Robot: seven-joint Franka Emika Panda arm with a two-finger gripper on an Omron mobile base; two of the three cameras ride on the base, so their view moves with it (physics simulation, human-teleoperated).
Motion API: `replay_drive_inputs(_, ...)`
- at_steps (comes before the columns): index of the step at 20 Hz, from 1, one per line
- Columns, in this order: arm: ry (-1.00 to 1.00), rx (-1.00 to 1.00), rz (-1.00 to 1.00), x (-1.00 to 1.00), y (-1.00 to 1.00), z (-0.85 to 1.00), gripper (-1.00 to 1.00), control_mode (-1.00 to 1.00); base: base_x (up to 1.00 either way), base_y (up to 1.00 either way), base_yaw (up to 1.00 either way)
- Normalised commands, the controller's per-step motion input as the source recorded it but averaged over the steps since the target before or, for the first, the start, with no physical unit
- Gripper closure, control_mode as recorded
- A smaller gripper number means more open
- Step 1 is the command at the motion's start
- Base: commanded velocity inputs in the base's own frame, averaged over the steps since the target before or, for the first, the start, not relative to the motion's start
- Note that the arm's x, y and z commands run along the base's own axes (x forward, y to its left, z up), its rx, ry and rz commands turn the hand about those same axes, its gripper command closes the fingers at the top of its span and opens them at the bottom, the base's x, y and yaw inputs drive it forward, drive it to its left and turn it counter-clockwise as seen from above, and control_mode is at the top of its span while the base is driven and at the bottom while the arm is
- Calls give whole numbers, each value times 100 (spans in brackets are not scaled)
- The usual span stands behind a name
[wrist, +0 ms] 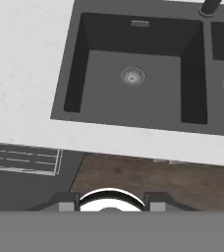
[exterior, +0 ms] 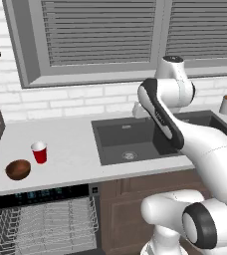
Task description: Pick up the cup and bowl from the counter, place them in the dishwasher, and close the dishwasher door.
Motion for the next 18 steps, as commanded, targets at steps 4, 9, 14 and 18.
replay_drive_inputs(4, -1, 0, 0, -31, 6, 0, -100, -100, 0, 0, 0)
replay_drive_inputs(9, 0, 6, 0, -94, 2, -1, -100, -100, 0, 0, 0)
replay_drive_inputs(14, 0, 15, 0, -67, 8, -14, -100, -100, 0, 0, 0)
replay_drive_inputs(18, -3, 5, 7, 1, 6, -24, -100, -100, 0, 0, 0)
